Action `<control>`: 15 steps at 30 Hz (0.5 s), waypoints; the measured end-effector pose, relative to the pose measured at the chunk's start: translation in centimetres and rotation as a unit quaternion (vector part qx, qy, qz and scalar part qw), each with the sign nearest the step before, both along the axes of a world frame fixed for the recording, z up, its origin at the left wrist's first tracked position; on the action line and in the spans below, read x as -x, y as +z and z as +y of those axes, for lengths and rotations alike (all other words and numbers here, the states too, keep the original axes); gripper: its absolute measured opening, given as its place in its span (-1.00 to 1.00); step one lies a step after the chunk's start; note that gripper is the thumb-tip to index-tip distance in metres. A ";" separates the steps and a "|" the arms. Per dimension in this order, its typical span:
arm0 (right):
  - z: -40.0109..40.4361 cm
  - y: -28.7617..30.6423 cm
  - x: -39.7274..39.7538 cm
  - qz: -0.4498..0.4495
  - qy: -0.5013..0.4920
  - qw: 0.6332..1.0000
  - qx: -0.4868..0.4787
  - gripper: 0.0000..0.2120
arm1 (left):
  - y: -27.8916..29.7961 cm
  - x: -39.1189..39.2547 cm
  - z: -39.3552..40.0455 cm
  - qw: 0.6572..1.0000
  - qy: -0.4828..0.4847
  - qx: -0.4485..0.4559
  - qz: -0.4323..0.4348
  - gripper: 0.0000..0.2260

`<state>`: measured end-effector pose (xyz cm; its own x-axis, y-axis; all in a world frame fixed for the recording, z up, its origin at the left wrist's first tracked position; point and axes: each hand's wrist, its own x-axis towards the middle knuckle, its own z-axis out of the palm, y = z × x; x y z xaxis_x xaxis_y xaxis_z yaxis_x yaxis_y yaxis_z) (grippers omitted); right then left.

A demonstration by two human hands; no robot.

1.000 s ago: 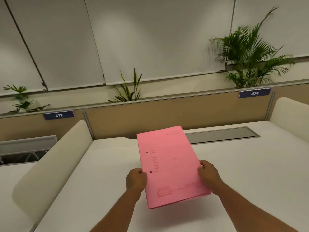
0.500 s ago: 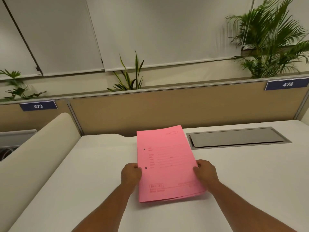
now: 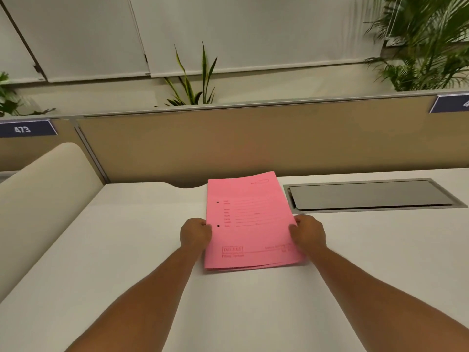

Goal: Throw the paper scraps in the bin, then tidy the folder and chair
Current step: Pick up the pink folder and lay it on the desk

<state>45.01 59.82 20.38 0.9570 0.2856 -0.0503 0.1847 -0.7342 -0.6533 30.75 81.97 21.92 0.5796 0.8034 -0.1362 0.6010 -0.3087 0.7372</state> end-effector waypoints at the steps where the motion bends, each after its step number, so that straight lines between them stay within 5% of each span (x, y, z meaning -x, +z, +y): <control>1: 0.2 -0.3 -0.8 -0.005 -0.002 1.000 -0.001 -0.77 | -0.4 -0.7 0.1 1.000 0.005 0.004 -0.002 -0.81; 15: 1.7 -1.8 -1.3 -0.032 -0.019 0.996 0.076 -0.81 | -1.0 -1.7 0.8 0.996 0.022 -0.062 0.062 -0.79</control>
<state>46.27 61.55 18.60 0.9695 0.2434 -0.0287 0.1933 -0.8314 -0.5209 32.48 82.74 20.91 0.5280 0.8431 -0.1022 0.6997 -0.3636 0.6150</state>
